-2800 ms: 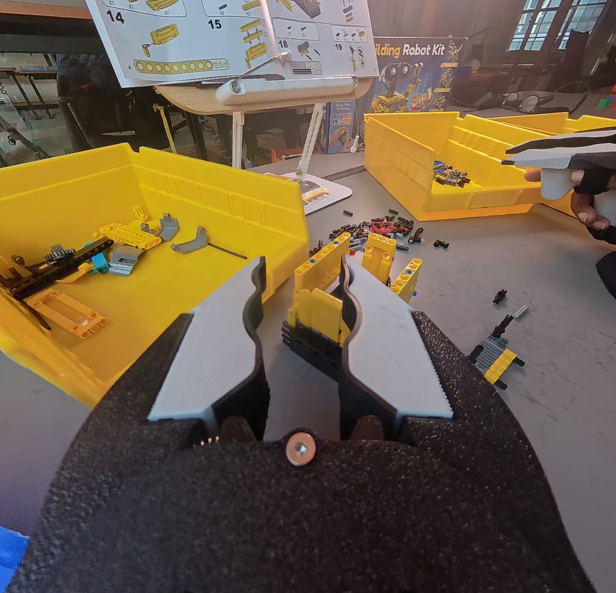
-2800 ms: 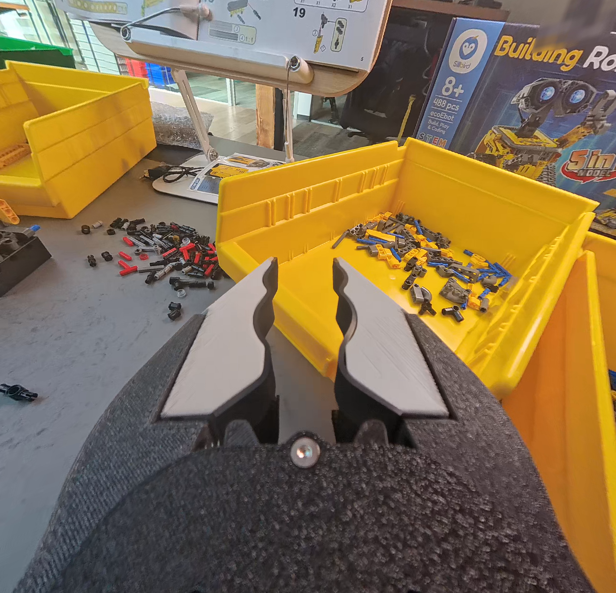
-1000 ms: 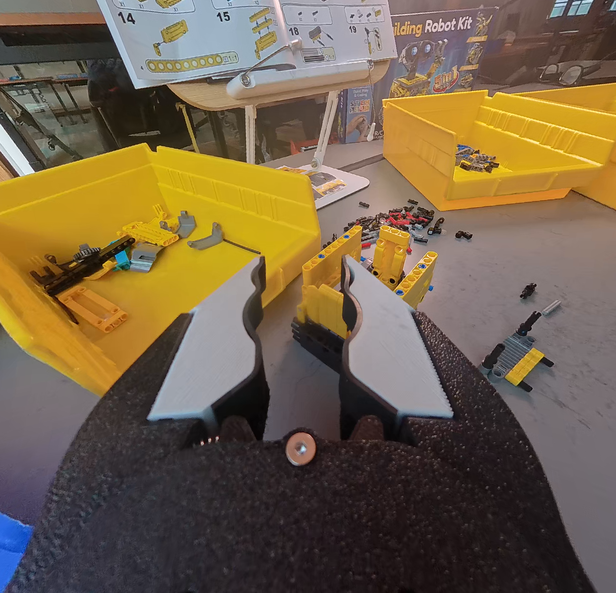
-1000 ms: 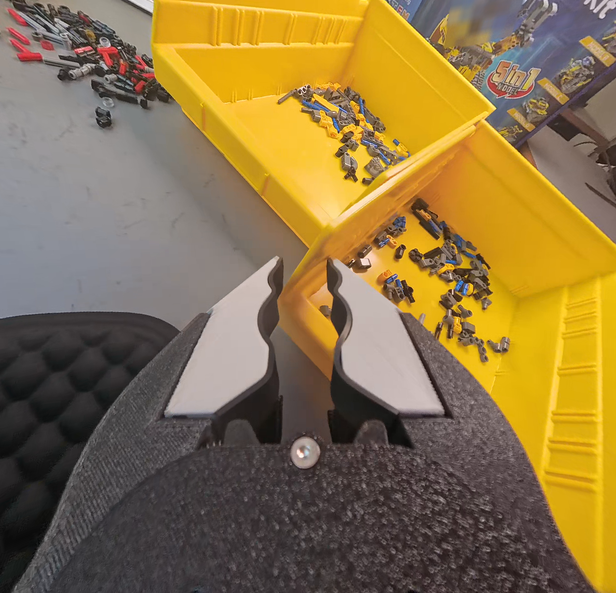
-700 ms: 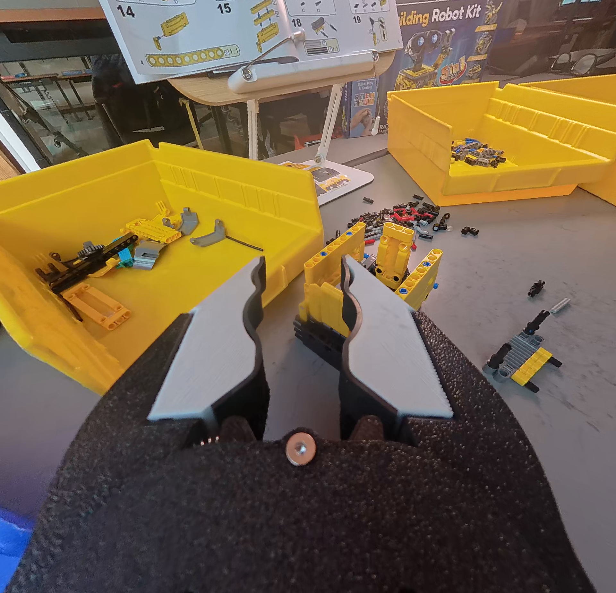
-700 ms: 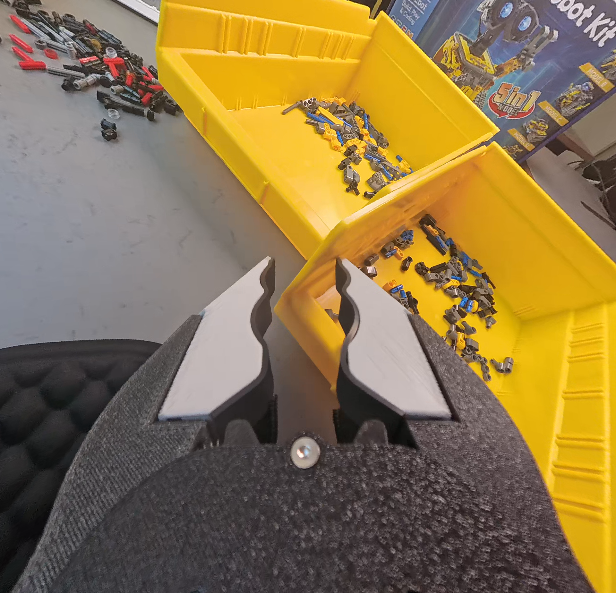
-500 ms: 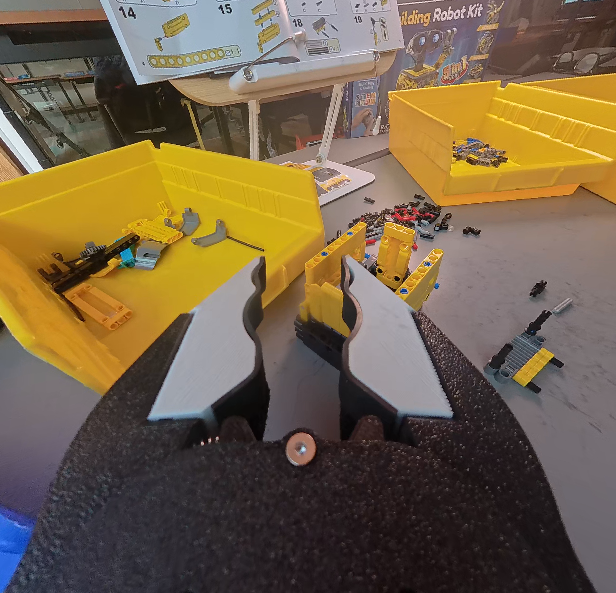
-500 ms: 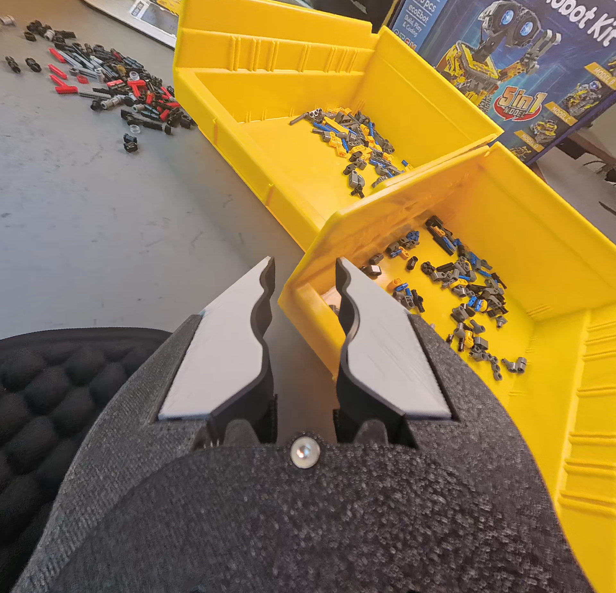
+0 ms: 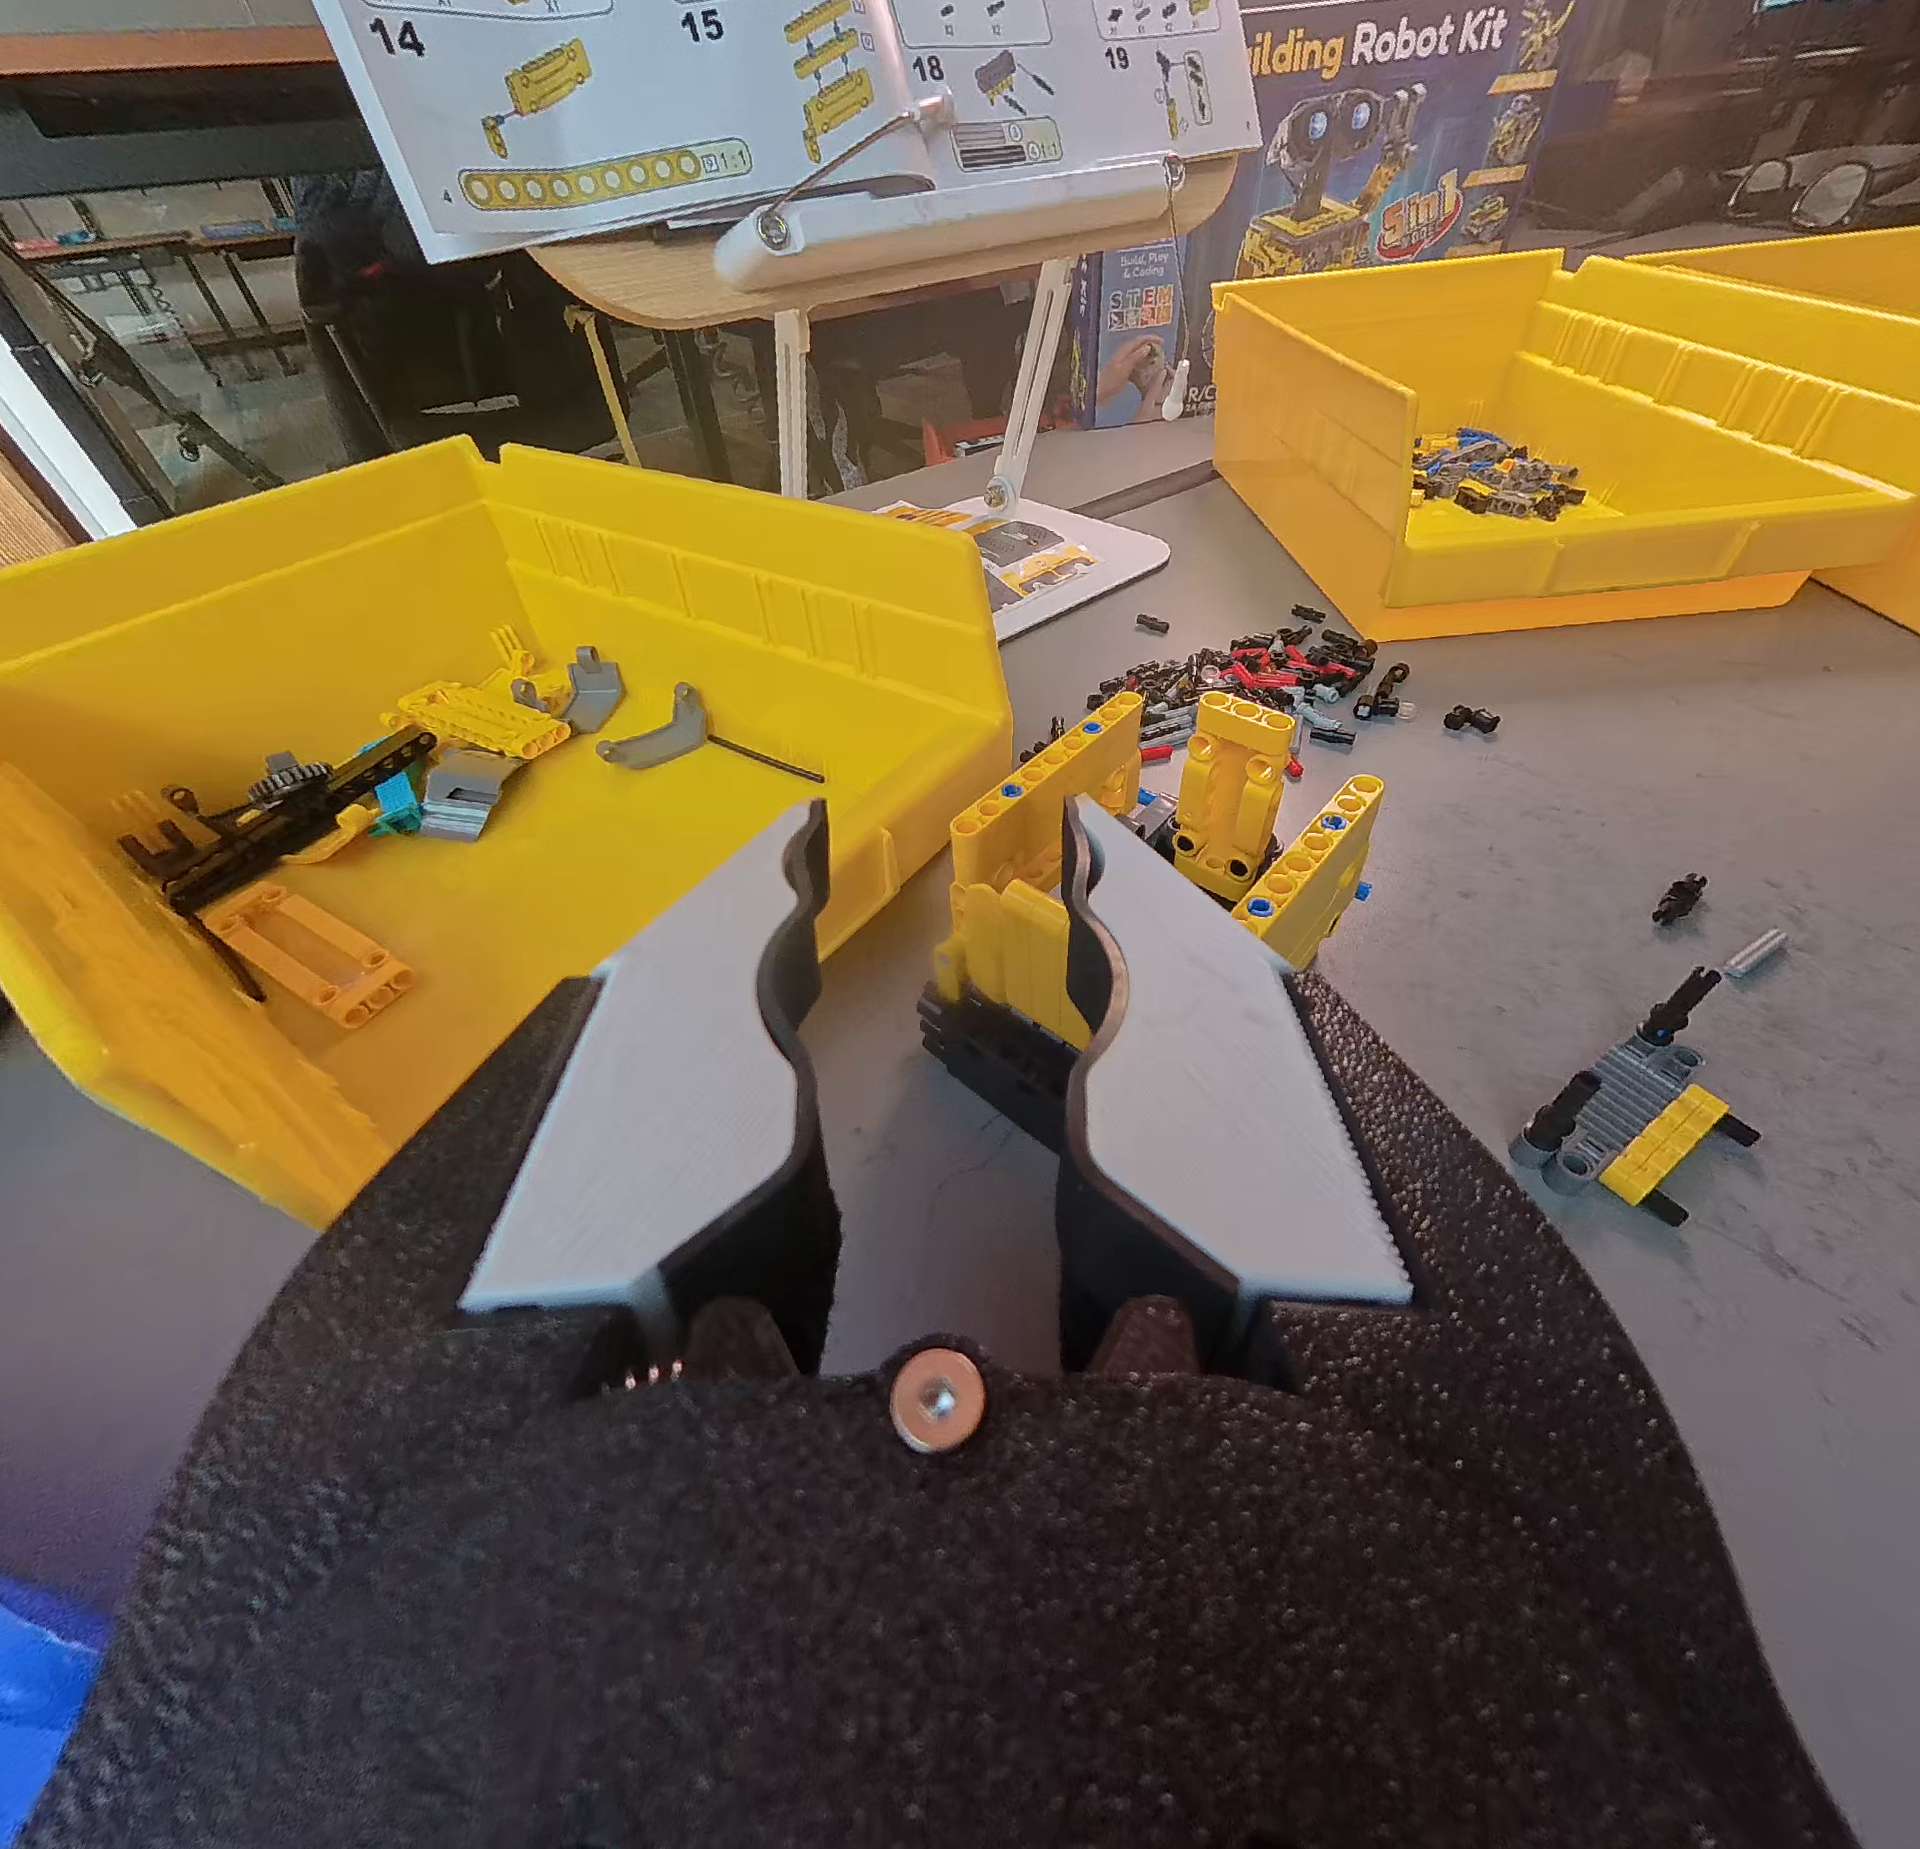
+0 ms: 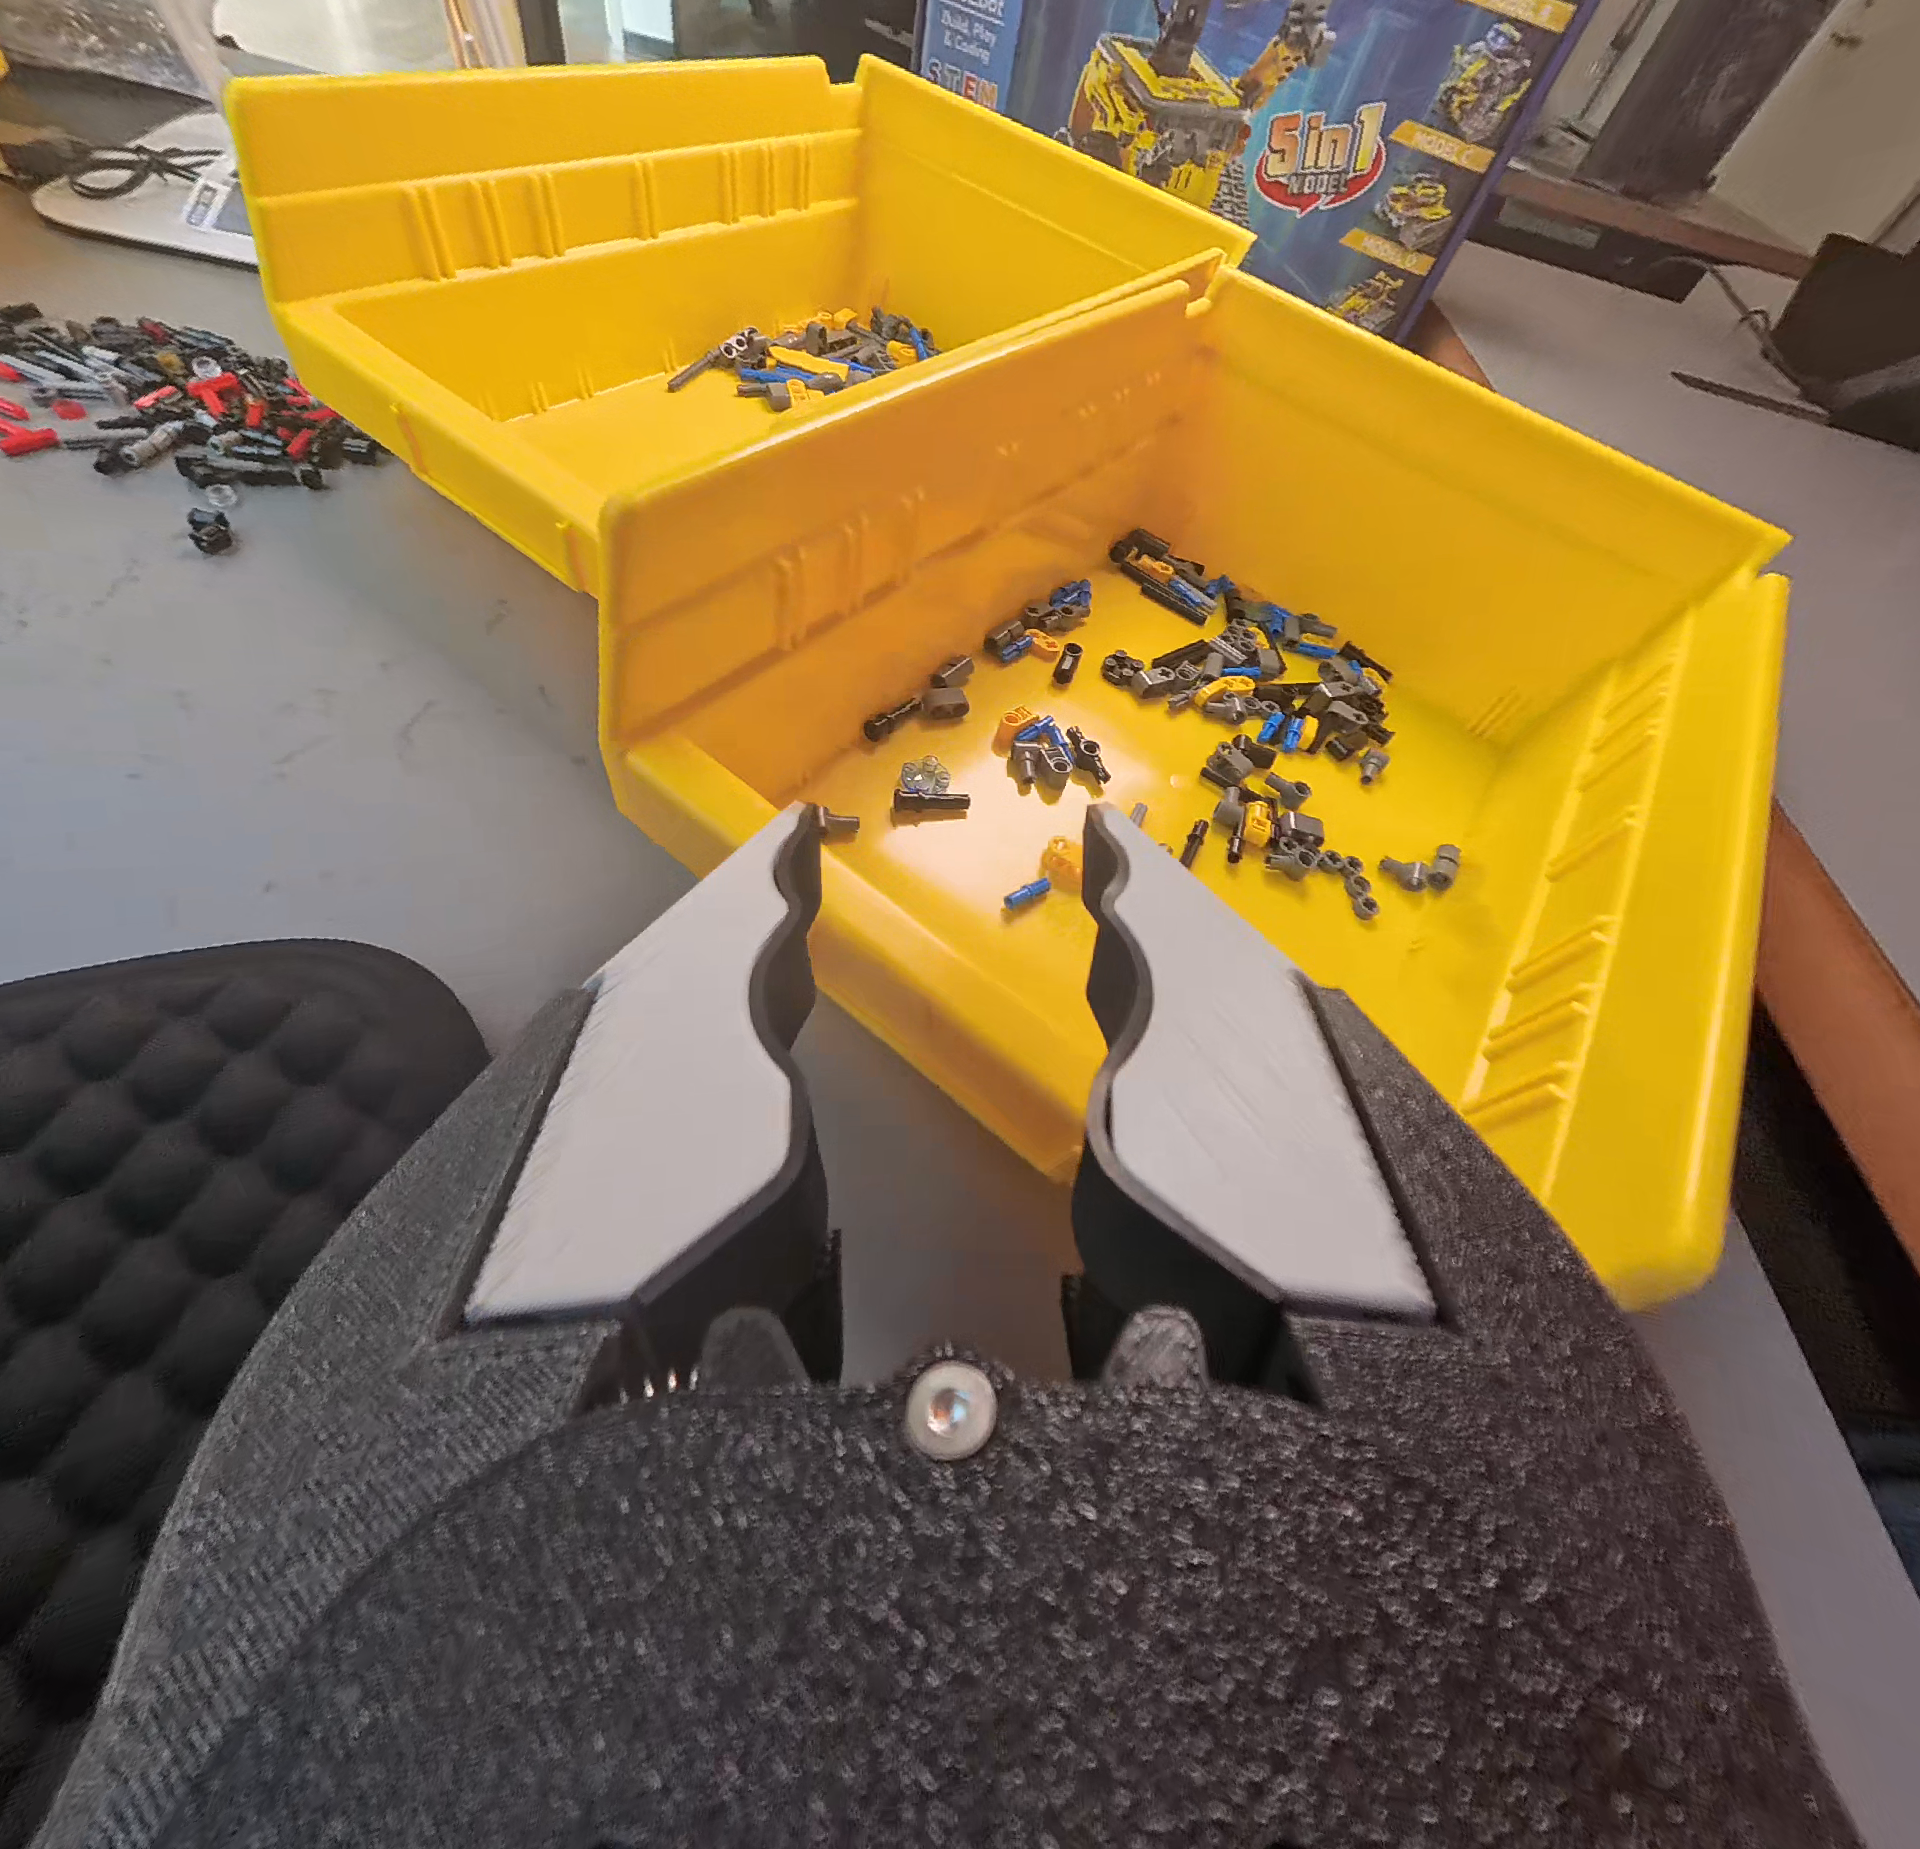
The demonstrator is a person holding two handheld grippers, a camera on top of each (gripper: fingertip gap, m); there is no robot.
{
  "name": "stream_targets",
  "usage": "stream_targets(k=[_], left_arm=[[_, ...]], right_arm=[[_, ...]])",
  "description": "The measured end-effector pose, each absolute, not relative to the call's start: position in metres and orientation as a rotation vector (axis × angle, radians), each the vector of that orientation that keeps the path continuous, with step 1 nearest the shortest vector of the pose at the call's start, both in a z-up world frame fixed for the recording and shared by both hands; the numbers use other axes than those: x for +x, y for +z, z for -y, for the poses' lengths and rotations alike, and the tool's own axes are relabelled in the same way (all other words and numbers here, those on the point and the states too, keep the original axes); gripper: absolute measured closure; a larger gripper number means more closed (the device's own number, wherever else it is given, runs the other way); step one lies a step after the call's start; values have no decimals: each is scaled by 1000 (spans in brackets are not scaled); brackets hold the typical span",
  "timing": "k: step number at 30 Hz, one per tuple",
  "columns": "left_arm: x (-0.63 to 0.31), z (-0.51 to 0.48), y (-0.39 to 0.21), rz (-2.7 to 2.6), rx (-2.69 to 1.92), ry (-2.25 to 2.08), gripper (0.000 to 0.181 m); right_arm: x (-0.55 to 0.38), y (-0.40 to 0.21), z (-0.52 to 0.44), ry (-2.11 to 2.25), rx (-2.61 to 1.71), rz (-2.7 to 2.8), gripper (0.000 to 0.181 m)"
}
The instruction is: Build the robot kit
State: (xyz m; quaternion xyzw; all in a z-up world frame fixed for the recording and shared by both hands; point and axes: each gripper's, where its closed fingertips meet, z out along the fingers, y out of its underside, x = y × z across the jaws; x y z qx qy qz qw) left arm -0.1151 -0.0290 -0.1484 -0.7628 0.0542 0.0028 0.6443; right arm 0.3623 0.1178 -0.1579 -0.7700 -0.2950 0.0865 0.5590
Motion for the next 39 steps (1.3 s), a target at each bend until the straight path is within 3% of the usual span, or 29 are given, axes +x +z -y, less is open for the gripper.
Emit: stream_targets(k=[14, 19, 26, 39], left_arm=[[-118, 32, -146, -103, -1725, -19, 139], [-113, 33, -147, -120, -1730, -41, 140], [-114, 39, -144, -100, -1717, -88, 140], [-120, 39, -148, -65, -1741, -112, 141]], right_arm=[[396, -152, -153, 20, -1923, 614, 142], [416, -131, -215, -279, -1985, 1068, 154], [449, -198, -247, -347, -2212, 1984, 155], [455, -238, -247, -336, -2282, 2334, 165]])
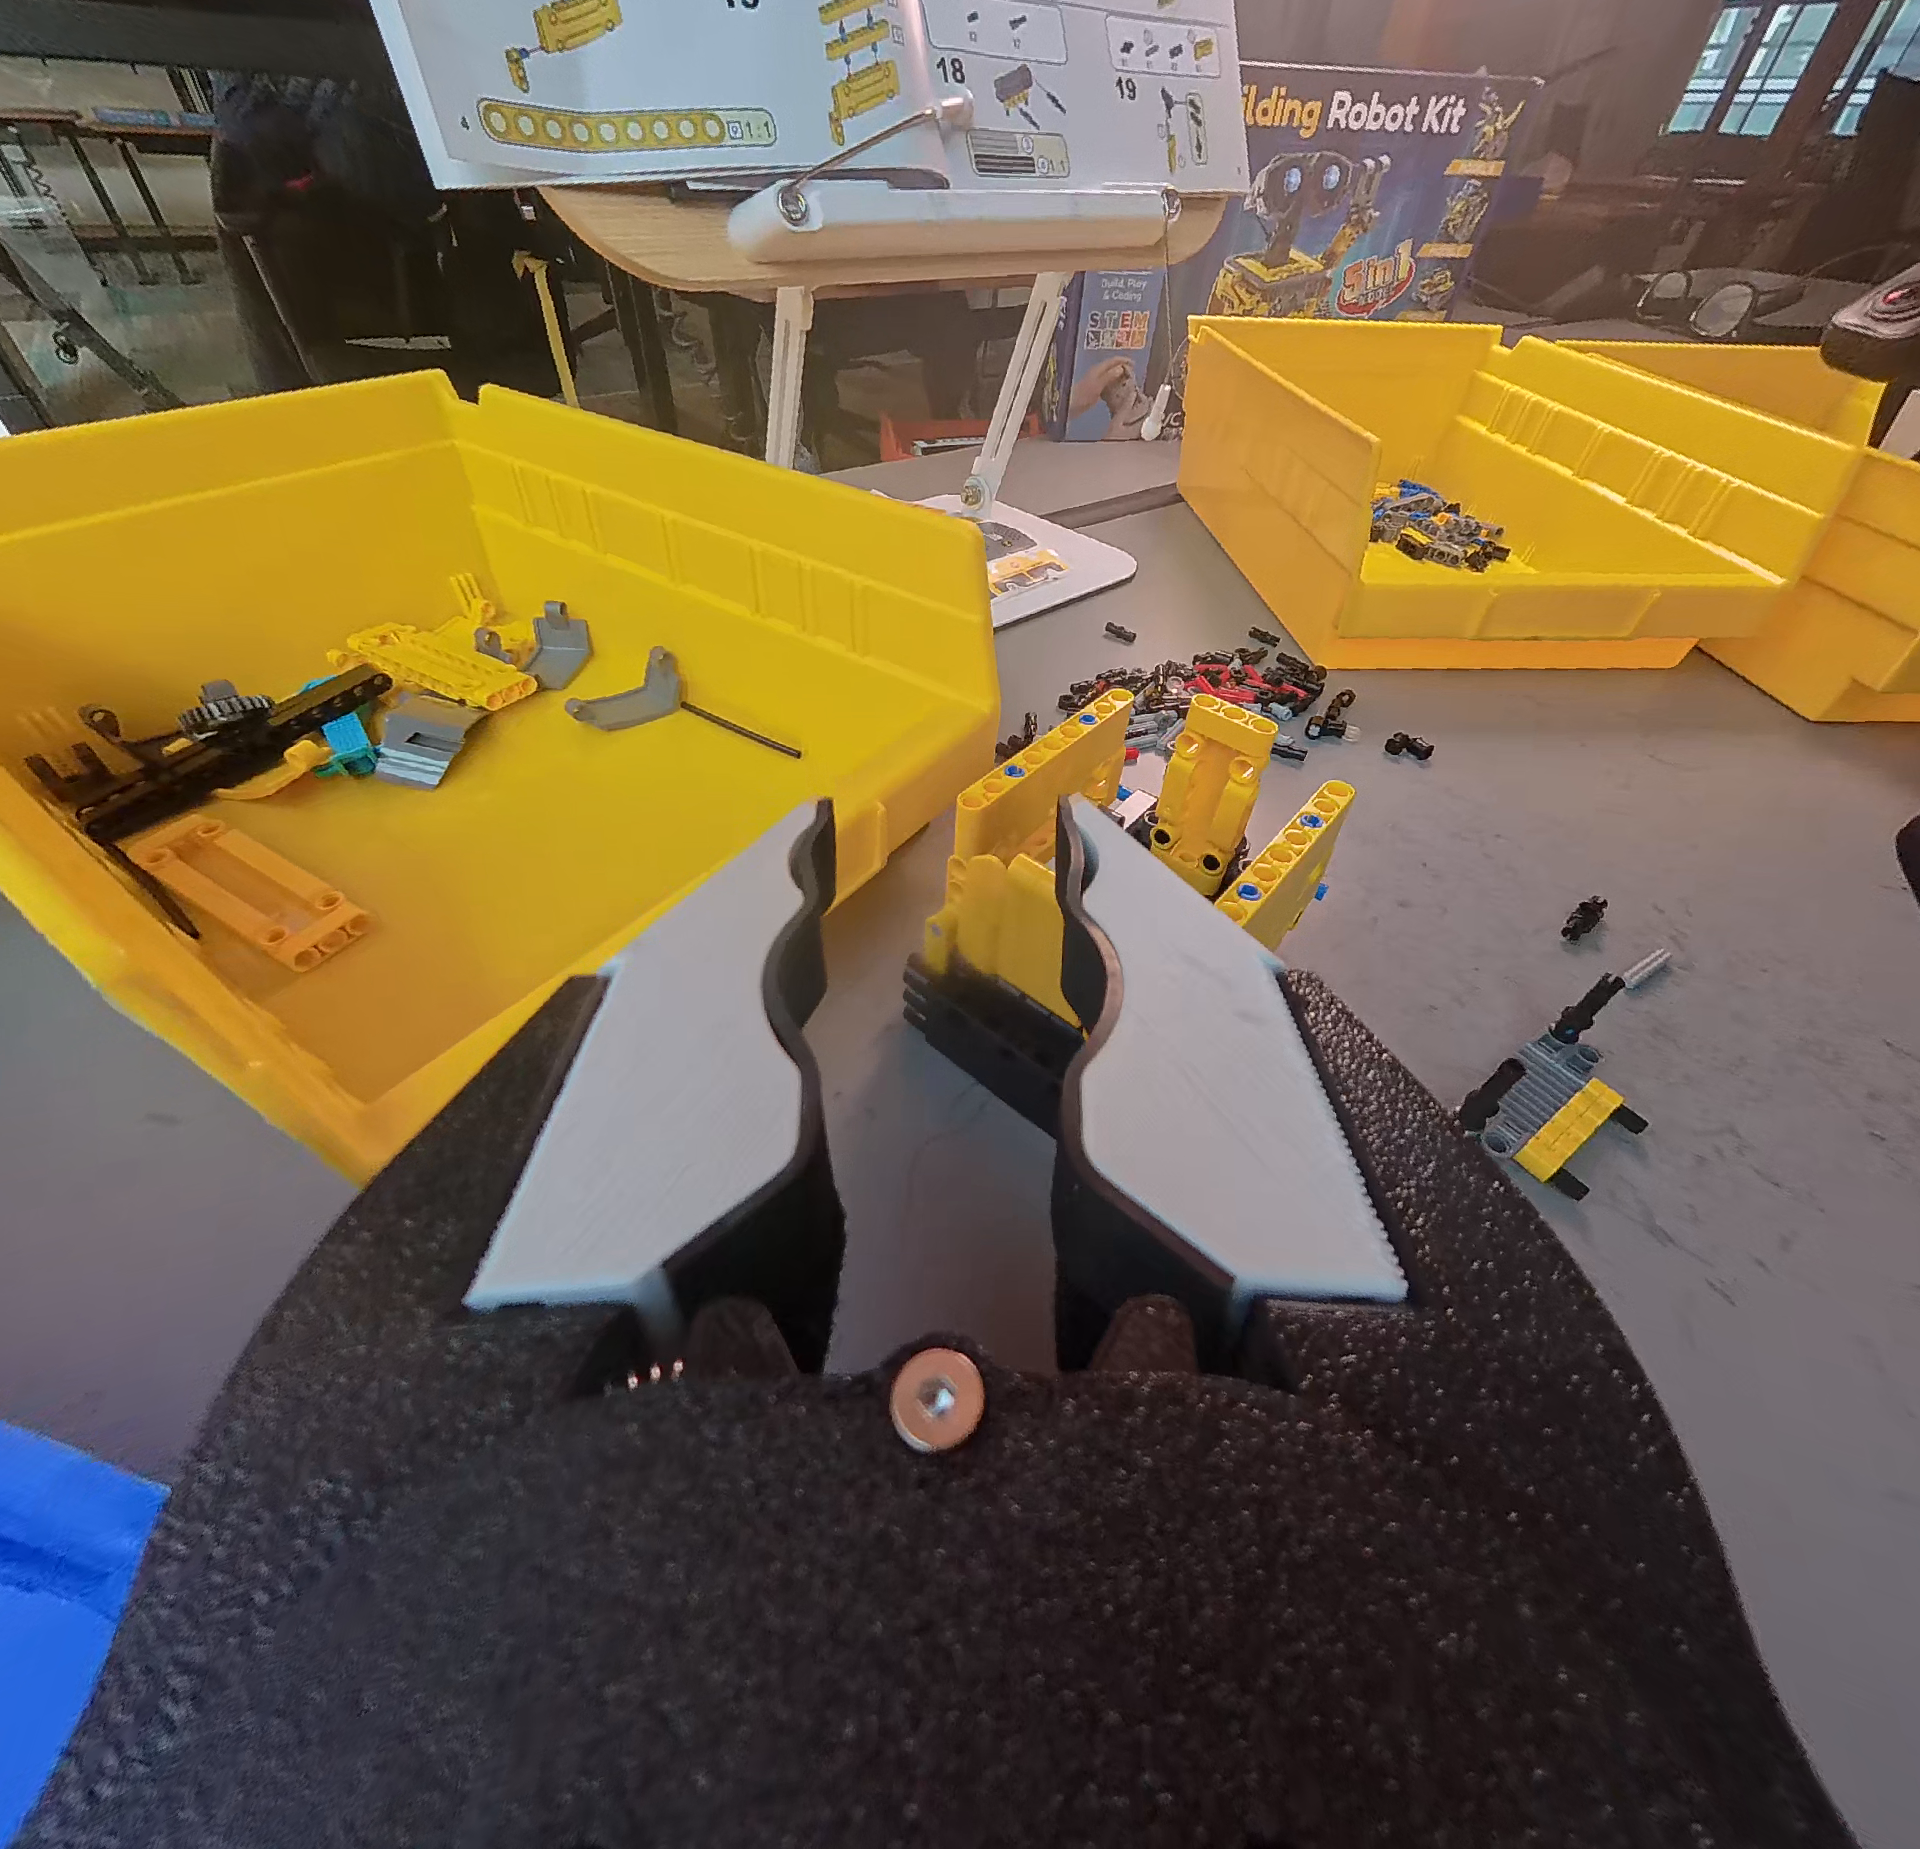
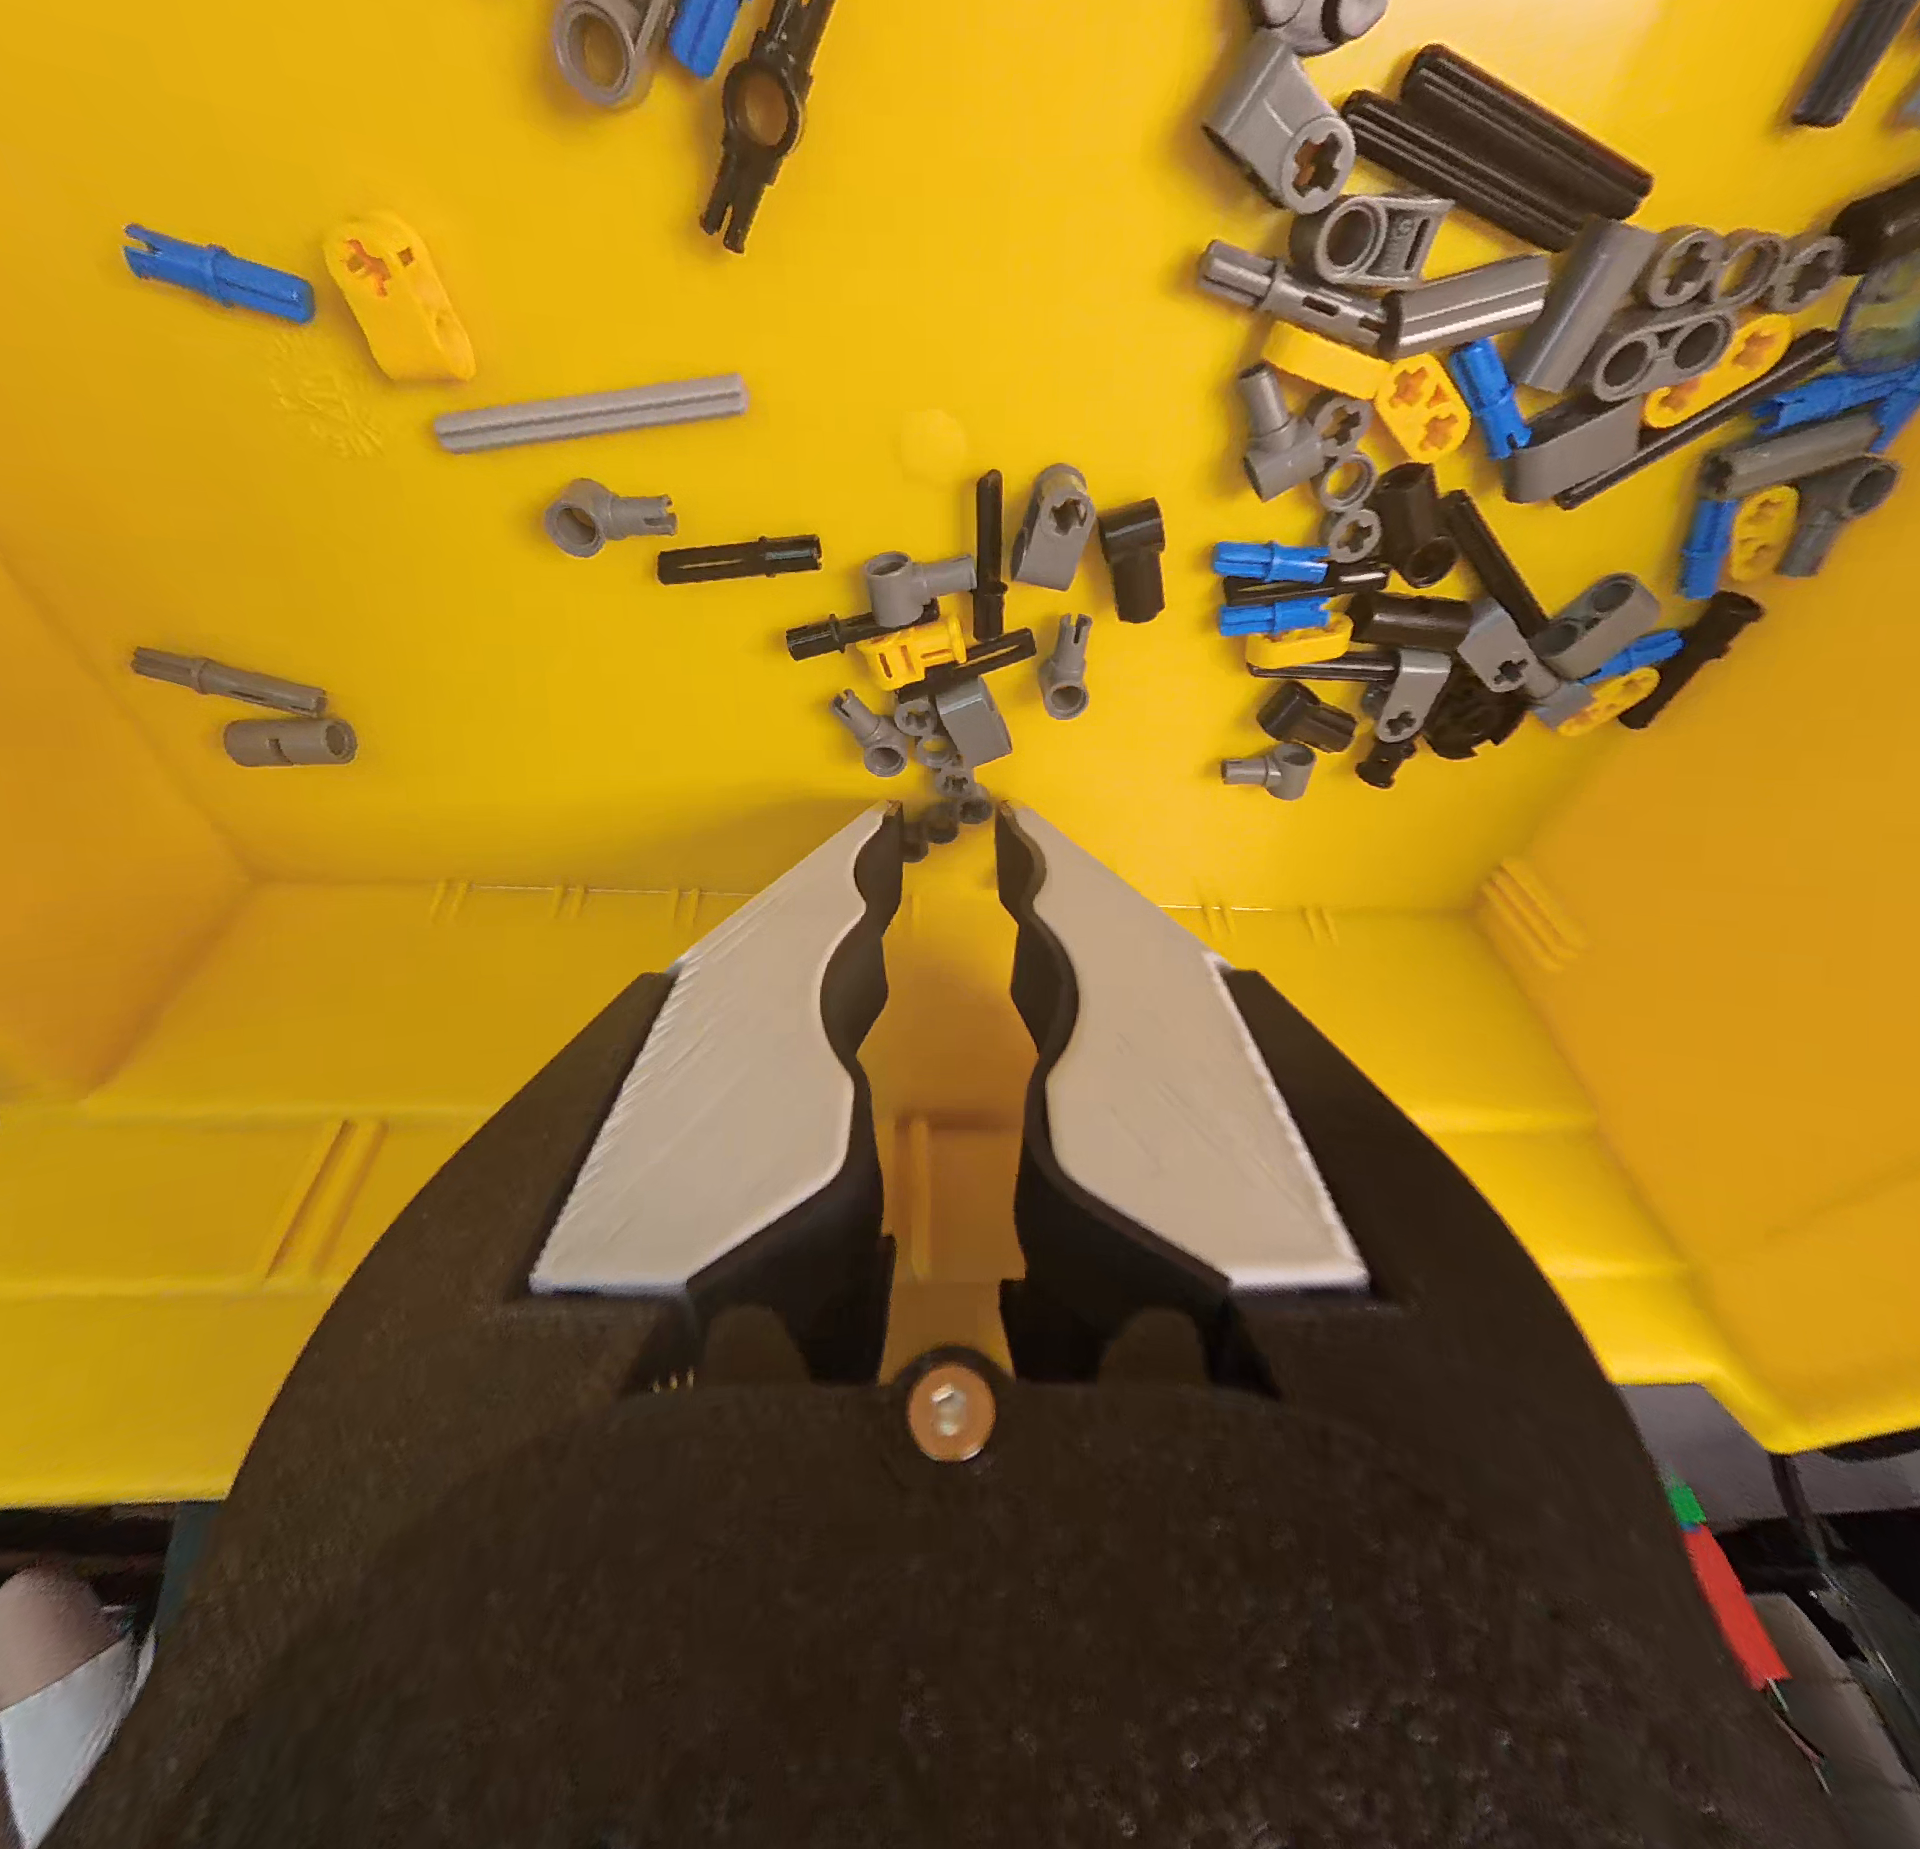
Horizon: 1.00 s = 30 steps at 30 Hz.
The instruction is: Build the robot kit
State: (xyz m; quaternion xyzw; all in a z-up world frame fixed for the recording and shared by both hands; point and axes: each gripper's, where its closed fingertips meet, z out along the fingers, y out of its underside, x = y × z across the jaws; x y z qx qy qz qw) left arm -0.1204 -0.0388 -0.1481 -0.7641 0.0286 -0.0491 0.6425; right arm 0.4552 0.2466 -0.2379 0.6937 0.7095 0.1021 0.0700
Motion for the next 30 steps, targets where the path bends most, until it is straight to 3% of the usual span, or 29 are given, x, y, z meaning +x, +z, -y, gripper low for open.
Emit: stream_targets(k=[7, 17, 22, 24, 30], left_arm=[[-120, 39, -148, -66, -1743, -109, 141], [-119, 39, -148, -76, -1740, -114, 141], [-119, 39, -148, -74, -1745, -116, 141], [-119, 38, -149, -76, -1750, -115, 141], [-117, 41, -147, -94, -1742, -102, 141]], right_arm=[[456, -239, -244, 295, 2042, -2086, 175], [438, -201, -236, 123, 2226, -2112, 175], [329, -132, -176, -437, 2270, -2402, 175], [284, -120, -139, -466, 2148, -2547, 175], [178, -156, -28, -337, 1575, -2865, 175]])
